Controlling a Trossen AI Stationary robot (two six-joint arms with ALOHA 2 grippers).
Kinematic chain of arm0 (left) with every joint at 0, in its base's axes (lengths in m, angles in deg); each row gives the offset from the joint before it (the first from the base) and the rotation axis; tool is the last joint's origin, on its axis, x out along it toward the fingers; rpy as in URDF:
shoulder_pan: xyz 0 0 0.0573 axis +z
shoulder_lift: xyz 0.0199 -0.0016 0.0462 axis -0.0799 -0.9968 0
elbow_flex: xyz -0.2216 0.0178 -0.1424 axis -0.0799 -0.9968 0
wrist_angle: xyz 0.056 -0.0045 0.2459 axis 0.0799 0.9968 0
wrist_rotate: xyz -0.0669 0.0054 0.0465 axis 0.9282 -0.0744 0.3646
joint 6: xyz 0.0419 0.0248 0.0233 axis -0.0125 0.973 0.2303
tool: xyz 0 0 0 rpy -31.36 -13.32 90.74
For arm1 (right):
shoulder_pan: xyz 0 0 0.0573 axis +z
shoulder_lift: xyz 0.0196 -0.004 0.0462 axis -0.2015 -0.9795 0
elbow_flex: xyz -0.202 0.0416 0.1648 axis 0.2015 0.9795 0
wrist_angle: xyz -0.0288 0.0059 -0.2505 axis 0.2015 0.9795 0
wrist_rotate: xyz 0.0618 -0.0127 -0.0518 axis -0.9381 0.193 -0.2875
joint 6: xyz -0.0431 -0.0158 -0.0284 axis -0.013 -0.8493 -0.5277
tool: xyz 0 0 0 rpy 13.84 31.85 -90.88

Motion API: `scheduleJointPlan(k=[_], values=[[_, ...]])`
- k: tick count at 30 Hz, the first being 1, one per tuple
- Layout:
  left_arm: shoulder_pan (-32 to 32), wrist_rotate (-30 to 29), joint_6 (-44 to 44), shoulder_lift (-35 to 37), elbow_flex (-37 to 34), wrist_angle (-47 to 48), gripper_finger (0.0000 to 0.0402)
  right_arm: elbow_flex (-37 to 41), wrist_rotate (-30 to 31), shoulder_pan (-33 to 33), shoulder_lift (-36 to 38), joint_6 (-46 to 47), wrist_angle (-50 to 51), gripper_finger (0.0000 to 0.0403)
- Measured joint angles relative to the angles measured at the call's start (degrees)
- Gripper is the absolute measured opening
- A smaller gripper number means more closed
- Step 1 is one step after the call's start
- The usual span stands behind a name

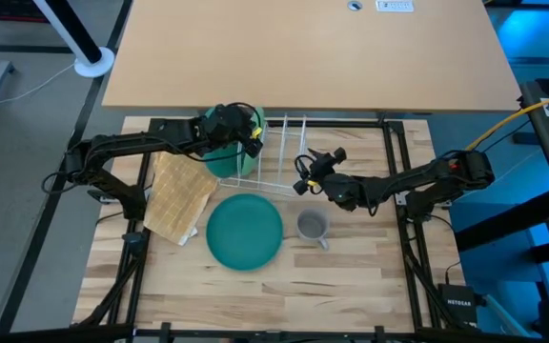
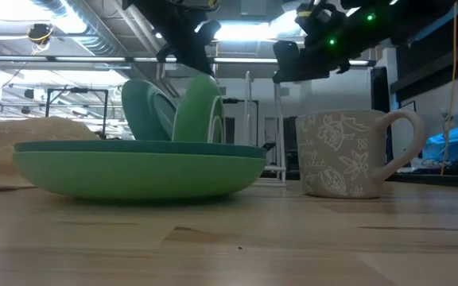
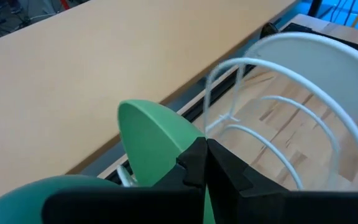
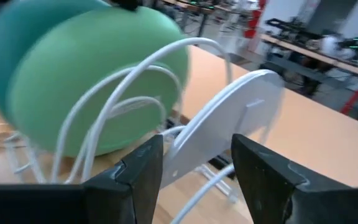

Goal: Sort dishes
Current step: Put the green plate into the dish rack

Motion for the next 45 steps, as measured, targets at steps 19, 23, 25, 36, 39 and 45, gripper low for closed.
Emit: scheduleJointPlan(k=[19,23,25,36,39,45], values=[[-0.4,-0.5,0.1,4.3,-0.1,8.2,0.0001,0.0,2.9,-0.1,0.0,0.0,1.5,0.0195],[-0.4,-0.9,-1.8,5.8,0.0,13.6,0.0001,0.0,3.3,-0.1,0.0,0.0,1.4,0.0195],[-0.4,-1.2,-3.7,6.1,0.1,17.3,0.0001,0.0,3.3,-0.1,0.0,0.0,1.4,0.0195],[-1.4,-0.2,-7.8,5.6,-0.4,30.6,0.0001,0.0,3.4,-0.1,0.0,0.0,1.4,0.0195],[-2.0,-0.8,-7.9,5.7,-0.3,30.5,0.0001,0.0,3.3,-0.1,0.0,0.0,1.3,0.0195],[-2.6,-0.7,-6.6,6.7,-0.3,27.2,0.0001,0.0,3.6,-0.1,0.0,0.0,1.4,0.0195]])
